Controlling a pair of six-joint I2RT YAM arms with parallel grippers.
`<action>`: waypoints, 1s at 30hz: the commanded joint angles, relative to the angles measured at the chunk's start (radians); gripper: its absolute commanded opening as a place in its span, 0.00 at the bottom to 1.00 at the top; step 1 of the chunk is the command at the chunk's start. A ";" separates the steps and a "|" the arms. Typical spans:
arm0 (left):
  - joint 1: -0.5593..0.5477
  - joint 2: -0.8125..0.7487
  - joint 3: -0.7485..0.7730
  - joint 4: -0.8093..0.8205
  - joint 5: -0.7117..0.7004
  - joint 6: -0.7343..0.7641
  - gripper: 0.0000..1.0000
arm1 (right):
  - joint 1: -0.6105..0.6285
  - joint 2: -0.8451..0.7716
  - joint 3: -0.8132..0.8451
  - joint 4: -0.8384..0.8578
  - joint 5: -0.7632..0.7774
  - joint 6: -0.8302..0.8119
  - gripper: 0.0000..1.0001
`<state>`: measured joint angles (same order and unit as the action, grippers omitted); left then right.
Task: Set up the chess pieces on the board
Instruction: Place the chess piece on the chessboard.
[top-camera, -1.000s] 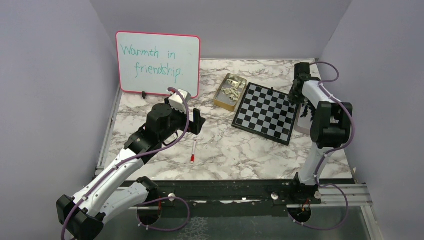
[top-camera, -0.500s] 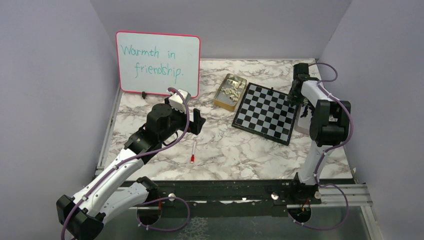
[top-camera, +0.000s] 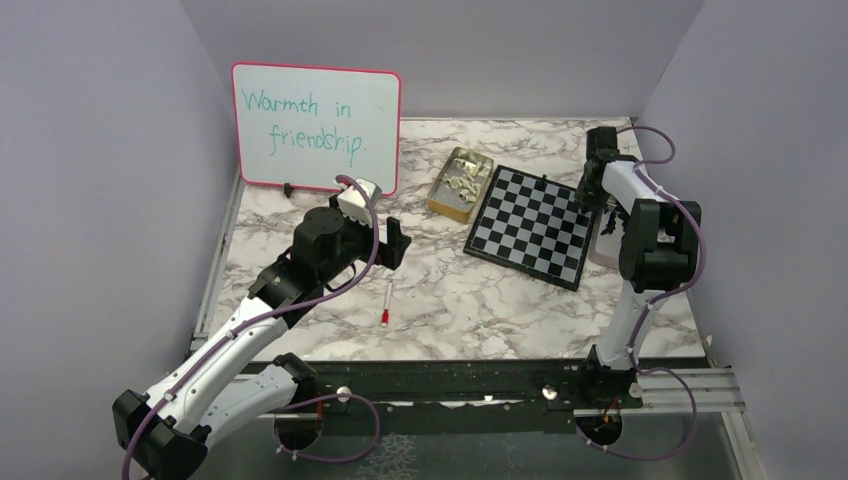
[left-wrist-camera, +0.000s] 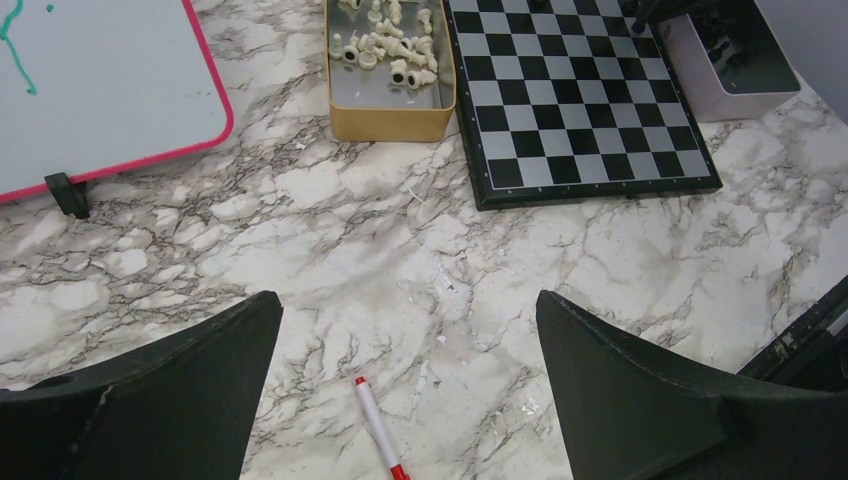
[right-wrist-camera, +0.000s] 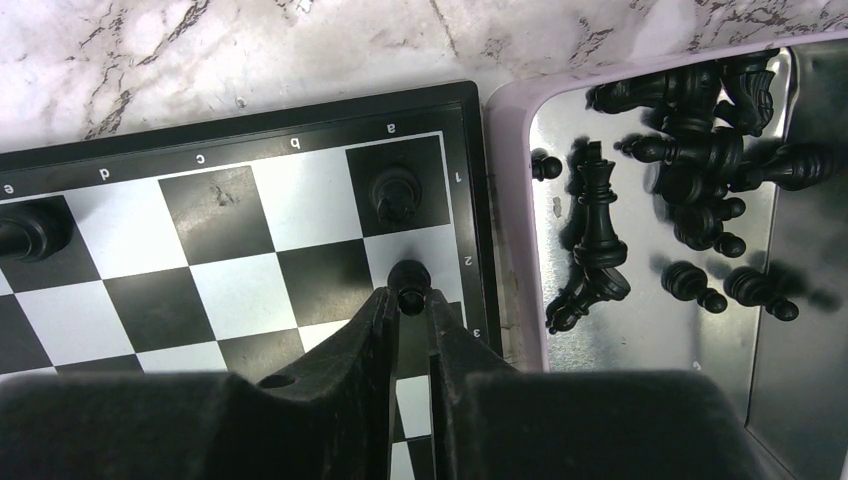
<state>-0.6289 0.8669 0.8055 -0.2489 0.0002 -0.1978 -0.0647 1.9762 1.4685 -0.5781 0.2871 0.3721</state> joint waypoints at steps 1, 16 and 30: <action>-0.005 -0.008 -0.008 0.016 0.009 0.006 0.99 | -0.002 0.013 0.031 -0.012 0.029 0.016 0.21; -0.005 -0.005 -0.009 0.016 0.007 0.006 0.99 | -0.003 -0.046 0.072 -0.055 0.024 -0.002 0.32; -0.005 0.003 -0.013 0.030 0.012 0.001 0.99 | -0.053 -0.196 0.017 -0.072 0.081 0.004 0.31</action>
<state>-0.6289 0.8673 0.8055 -0.2489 0.0002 -0.1978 -0.0849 1.8458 1.5124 -0.6376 0.3241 0.3664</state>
